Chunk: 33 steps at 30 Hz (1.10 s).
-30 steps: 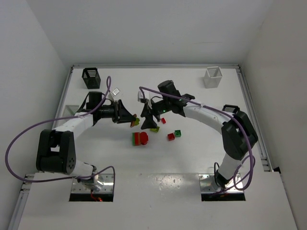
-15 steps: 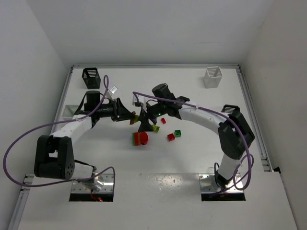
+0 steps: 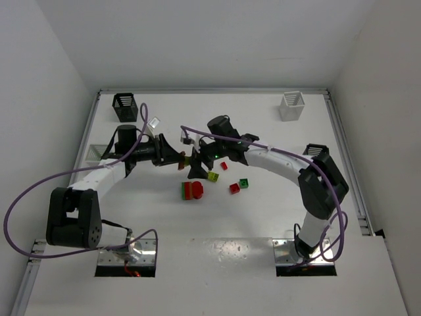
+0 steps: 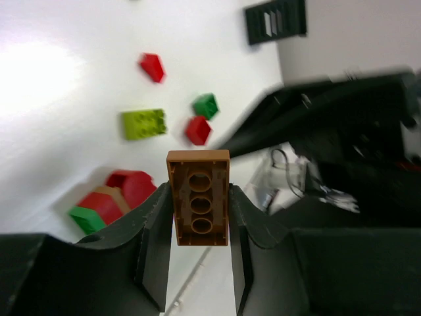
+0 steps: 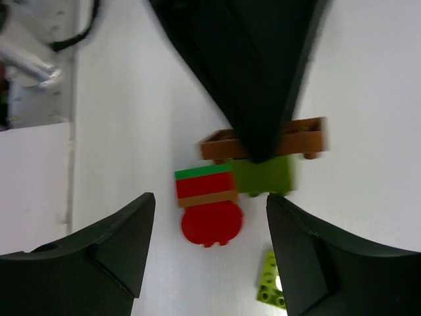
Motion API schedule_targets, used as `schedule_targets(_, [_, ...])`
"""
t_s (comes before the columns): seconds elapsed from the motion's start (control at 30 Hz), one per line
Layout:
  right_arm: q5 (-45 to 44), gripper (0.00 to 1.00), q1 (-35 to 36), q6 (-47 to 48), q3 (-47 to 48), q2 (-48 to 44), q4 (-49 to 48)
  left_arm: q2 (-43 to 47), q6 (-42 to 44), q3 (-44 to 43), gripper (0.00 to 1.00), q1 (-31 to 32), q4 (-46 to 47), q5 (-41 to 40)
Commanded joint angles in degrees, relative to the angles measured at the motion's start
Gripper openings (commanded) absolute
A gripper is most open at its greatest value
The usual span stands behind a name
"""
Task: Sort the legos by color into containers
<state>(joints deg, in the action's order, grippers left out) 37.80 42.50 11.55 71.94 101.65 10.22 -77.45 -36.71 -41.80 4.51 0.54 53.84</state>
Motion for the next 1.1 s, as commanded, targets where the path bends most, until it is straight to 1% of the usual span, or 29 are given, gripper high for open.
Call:
schedule_targets(0.0, [-7.7,0.69,-0.8,1.3,-0.6,-0.7,-6.6,2.1,-1.5,0.6,0.0,1.0,-1.2,7.8])
schedule_targets(0.1, [-9.1,0.69,-1.4,1.3,-1.2,-1.2,-6.6,2.1,-1.5,0.6,0.0,0.5,-1.2,7.8])
schedule_targets(0.3, [-9.7,0.69,-1.9,4.2,-4.1,-4.0,-5.5,2.1,-1.5,0.6,0.0,0.0,-1.2,7.8])
schedule_targets(0.5, [-3.0,0.69,-1.9,6.2,-3.6,-4.5,-4.2,2.1,-1.5,0.6,0.0,0.0,-1.2,7.8])
schedule_targets(0.77, [2.0,0.69,-0.8,7.4,0.0,-2.3,-3.7,1.6,-2.1,0.6,0.0,0.0,-1.2,7.8])
schedule_targets(1.07, [1.5,0.69,-0.2,7.4,2.3,-0.5,-4.2,-0.1,-2.1,0.6,0.0,0.0,-1.2,7.8])
